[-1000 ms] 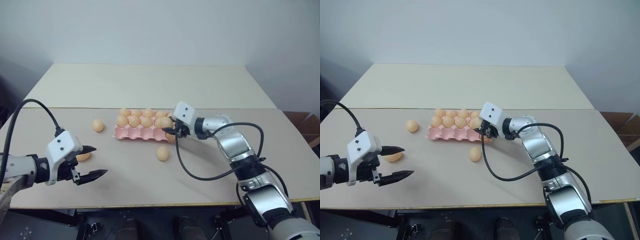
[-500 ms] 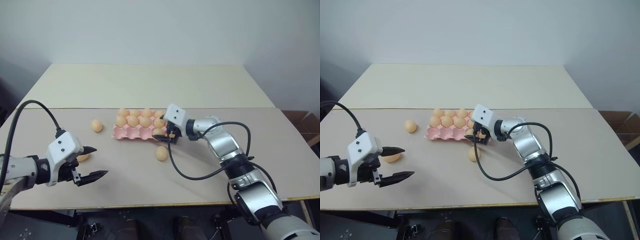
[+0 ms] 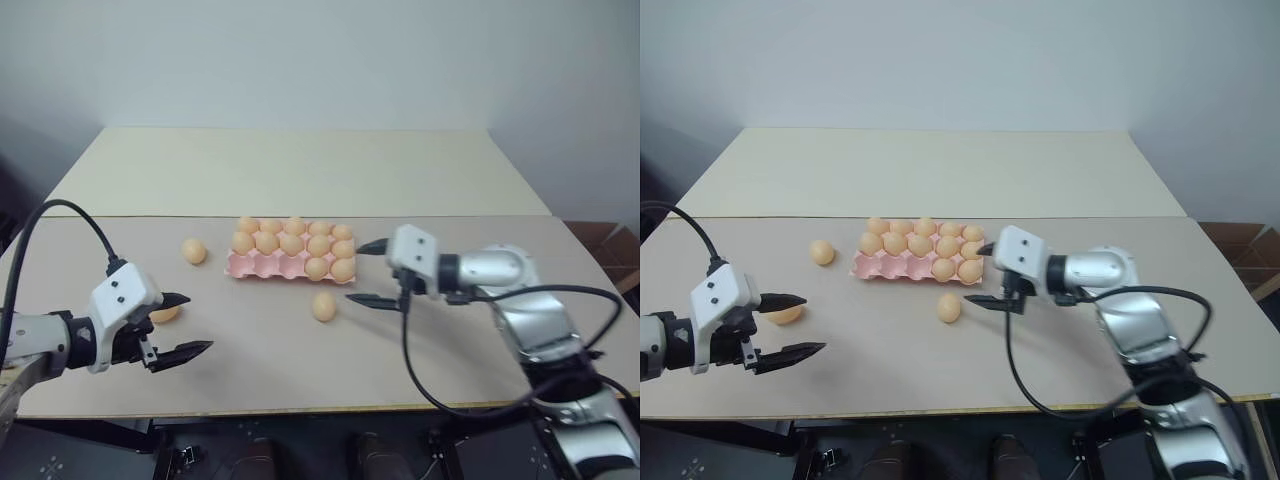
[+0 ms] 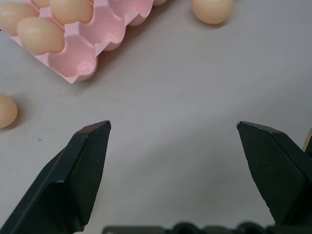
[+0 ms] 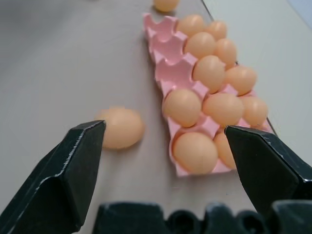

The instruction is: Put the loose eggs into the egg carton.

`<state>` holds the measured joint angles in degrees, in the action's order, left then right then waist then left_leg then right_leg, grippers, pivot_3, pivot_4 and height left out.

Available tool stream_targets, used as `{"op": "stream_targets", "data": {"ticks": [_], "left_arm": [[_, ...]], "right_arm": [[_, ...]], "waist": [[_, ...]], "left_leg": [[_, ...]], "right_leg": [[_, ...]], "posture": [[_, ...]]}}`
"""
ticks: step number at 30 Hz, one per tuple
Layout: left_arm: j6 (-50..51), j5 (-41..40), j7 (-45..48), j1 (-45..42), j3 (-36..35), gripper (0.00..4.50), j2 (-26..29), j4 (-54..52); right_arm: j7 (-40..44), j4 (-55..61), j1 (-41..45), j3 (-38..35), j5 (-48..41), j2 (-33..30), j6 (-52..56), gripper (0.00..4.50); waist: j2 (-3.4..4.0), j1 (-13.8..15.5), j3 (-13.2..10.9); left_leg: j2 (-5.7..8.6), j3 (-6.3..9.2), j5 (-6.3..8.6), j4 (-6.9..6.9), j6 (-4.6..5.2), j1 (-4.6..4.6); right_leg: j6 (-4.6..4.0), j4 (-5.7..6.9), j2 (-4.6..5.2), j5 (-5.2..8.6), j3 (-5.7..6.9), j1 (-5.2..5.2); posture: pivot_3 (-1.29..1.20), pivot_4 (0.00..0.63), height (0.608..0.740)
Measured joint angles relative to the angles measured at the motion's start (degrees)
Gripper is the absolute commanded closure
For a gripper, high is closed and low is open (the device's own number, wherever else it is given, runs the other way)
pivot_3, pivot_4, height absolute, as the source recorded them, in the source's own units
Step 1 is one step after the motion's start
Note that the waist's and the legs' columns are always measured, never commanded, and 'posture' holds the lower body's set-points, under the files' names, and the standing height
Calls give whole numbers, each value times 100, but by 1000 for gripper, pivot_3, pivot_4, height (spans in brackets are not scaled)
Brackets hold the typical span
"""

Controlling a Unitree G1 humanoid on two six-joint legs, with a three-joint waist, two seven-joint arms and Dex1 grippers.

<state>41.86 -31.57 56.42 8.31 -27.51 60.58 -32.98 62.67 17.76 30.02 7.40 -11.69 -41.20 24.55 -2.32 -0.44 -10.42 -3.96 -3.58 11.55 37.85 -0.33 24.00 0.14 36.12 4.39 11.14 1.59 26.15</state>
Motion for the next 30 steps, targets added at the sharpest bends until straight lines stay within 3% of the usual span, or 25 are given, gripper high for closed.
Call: {"op": "stream_targets", "data": {"ticks": [7,20,30], "left_arm": [[-35,17,67,42,-46,0,5,20],[-53,104,98,40,-46,0,5,48],[-53,115,101,-72,-44,0,14,129]], "right_arm": [[366,430,-473,-362,-433,-723,88,20],[267,528,-560,-366,-539,-833,97,20],[-109,-170,256,560,-264,265,92,20]], "waist": [[-1,-27,1],[-2,-20,1],[-4,-33,2]], "left_leg": [[0,-7,0,-1,0,-17],[1,-22,1,-1,-1,-16],[1,-27,1,-1,-1,-17]], "right_leg": [[-11,3,-3,6,-16,-5],[-9,-1,-1,5,-30,-2],[-6,3,-4,3,-38,1]], "posture": [[0,150,740],[0,150,740],[0,150,740]]}}
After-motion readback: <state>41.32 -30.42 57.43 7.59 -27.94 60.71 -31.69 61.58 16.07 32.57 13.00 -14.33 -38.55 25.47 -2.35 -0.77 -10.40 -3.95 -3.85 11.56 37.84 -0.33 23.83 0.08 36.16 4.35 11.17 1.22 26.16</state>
